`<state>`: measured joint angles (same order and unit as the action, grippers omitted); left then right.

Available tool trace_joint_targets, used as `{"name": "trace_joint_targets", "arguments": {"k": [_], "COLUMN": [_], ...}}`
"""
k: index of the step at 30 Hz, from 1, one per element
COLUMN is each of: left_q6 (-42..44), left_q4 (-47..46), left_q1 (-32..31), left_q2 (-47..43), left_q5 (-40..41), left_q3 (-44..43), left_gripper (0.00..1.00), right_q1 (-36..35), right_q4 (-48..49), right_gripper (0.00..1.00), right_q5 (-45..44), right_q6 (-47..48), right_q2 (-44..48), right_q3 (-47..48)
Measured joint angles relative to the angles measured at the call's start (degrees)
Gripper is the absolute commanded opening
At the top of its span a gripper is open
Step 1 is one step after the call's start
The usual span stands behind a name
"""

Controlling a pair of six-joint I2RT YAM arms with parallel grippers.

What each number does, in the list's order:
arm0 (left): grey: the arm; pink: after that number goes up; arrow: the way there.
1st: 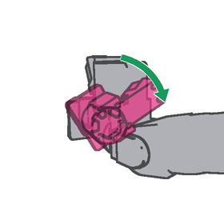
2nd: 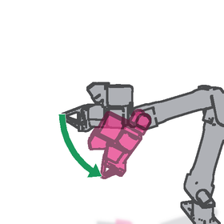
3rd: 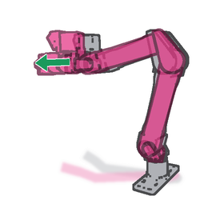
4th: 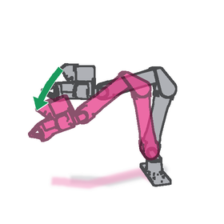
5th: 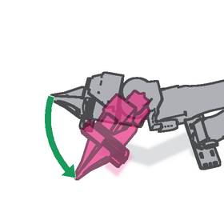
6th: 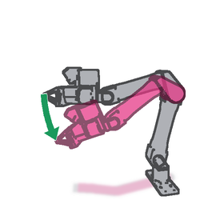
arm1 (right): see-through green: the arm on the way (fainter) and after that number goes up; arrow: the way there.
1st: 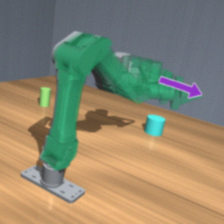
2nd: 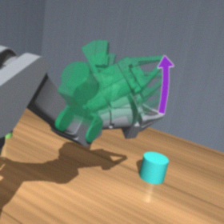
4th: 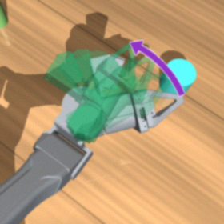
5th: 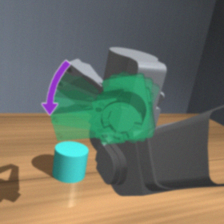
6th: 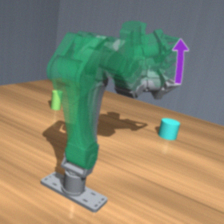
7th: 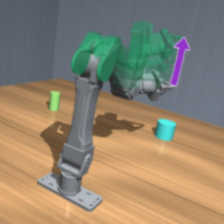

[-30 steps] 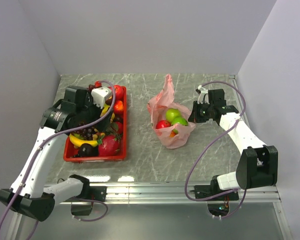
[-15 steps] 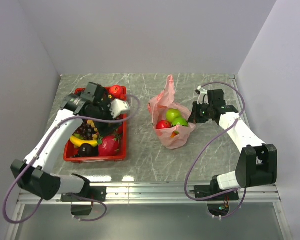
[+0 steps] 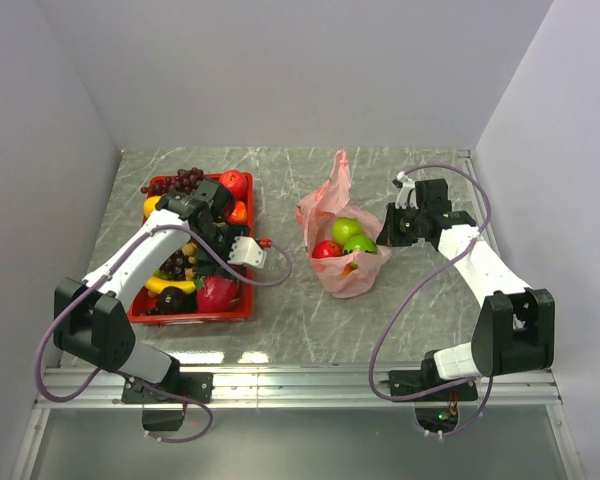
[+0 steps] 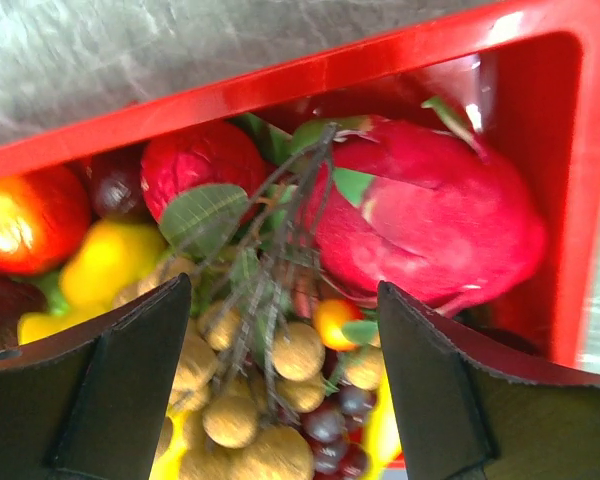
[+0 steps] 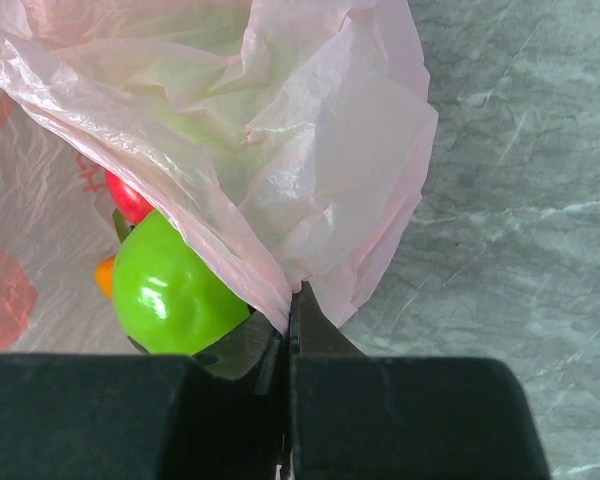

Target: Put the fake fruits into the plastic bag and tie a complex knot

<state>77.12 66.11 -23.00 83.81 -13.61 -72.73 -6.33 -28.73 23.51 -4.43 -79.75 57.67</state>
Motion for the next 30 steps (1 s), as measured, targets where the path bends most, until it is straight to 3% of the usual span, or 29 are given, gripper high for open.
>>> {"name": "trace_joint_targets", "arguments": {"k": [8,15,27,30], "left_q6": [6.7,9.2,10.8,10.8], "left_q4": [-7.0,-8.3,2.9,6.6], "left_q1": [0.2,0.5,0.6,0.6], "left_q2": [1.2,4.7,4.5,4.0], "left_q5": [1.0,1.9,0.0,-1.3], "left_q3": [4.0,4.0,-5.2,-10.1], "left_gripper": [0.71,0.42,0.04,0.01], "right_q1": [0.0,0.0,0.0,0.0], "right_q4": [0.0,0.0,0.0,0.0], "right_gripper": [0.00,0.00,0.00,0.00], "right_q5": [-0.1,-0.1,-0.1,-0.1], "right_q6": [-0.6,-0.6,-0.3,-0.2], "right_q2": [0.1,0.1,-0.1,-0.2], "right_q3": [0.0,0.0,0.1,0.1]}}
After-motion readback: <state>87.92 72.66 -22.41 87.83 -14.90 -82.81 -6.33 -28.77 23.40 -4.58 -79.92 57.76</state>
